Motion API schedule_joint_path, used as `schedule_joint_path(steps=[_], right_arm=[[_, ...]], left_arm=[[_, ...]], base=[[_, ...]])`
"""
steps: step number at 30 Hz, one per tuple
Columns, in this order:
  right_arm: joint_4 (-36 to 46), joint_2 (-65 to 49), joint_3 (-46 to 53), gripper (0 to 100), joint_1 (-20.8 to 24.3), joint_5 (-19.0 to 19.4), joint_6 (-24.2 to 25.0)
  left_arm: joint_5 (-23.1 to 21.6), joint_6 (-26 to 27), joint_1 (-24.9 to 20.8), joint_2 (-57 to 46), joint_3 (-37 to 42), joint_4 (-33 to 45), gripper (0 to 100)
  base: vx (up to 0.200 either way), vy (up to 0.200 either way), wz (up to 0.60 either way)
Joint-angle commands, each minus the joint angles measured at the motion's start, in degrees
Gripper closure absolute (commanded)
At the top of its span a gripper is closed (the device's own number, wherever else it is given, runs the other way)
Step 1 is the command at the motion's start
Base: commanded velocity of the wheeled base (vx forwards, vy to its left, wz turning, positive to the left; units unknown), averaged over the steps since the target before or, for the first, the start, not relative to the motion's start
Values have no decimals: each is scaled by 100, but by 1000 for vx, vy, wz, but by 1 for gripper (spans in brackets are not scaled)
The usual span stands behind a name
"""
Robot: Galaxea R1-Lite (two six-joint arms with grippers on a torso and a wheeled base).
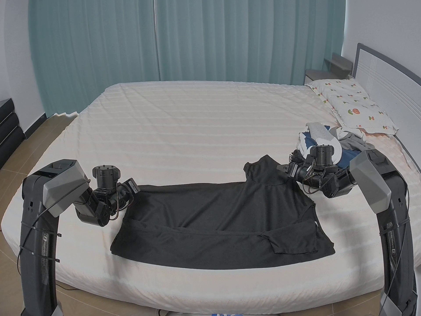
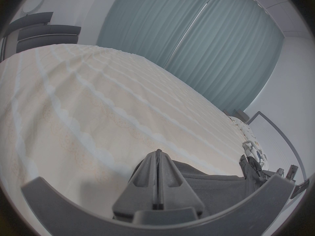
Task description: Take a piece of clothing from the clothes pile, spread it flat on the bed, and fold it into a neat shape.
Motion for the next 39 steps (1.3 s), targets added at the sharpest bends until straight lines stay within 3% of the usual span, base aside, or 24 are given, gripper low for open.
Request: schedule_joint_path(steps=[1,2,3,12,21,27,39], right_arm=[[57,175,-180,0,-6,4,10],[66,183,-180,0,-6,4,10],[66,192,-198,100,-6,4,10],[74,333,-409,100,-15,-163,45],[-13,-318,295,100,-103,-137,265],[-180,-783,760,100,-164,12,739],[-848,-1337,1912,100,-314,162,757]], left_arm=[[1,-3,11,-6,6,0,100],[1,-3,11,3,6,0,100],[1,-3,11,-6,6,0,100],[1,-3,37,-6,-3,0,100],[1,-3,46,-94,-12,0,100],[1,-3,81,-138,-29,0,100],[1,-3,142,-349,15,0,100]], base=[[0,0,0],[0,0,0],[0,0,0],[0,0,0],[0,0,0],[0,0,0],[0,0,0]])
